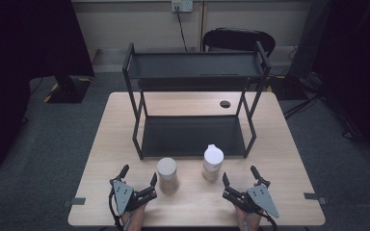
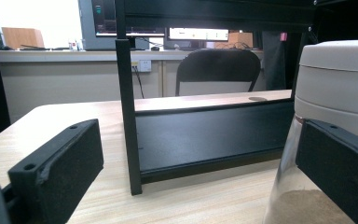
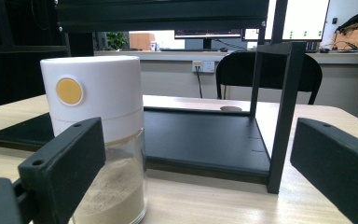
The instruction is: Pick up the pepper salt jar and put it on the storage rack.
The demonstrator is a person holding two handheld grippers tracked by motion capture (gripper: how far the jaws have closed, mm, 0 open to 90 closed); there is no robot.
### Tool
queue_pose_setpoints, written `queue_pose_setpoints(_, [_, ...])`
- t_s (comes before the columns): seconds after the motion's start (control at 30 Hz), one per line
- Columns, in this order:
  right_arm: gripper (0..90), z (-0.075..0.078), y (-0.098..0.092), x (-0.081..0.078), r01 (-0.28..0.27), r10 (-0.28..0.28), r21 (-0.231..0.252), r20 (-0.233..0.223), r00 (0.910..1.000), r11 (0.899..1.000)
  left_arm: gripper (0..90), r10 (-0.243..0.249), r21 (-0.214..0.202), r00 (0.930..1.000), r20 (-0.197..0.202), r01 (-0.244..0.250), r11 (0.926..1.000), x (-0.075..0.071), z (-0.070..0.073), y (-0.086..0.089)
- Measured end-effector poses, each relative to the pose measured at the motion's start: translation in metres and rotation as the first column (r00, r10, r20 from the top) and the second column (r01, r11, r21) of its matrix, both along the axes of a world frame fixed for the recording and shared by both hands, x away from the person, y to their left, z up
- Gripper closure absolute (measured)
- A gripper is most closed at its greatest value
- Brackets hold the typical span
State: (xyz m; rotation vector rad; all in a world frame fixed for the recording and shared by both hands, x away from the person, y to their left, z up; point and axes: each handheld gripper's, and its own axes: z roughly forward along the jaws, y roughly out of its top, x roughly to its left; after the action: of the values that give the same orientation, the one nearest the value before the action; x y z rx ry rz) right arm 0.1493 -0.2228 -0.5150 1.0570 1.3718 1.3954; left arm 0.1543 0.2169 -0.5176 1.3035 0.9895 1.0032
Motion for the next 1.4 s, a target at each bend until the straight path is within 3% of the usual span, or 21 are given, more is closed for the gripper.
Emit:
queue_pose_setpoints(0.63, [1.8, 0.0, 0.001, -0.001, 0.004, -0.004, 0.0, 0.001, 1.0, 1.0, 0.2, 0.009, -0.001, 1.0, 0.0, -0.009, 1.0, 0.0, 0.0, -0.001])
queue_pose_setpoints(1.4, [1.5, 0.0, 0.0, -0.001, -0.002, 0.002, 0.0, 0.001, 1.0, 1.0, 0.2, -0.028, -0.054, 0.9994, -0.019, 0.027, 0.9981, -0.002, 0.014, 0.009])
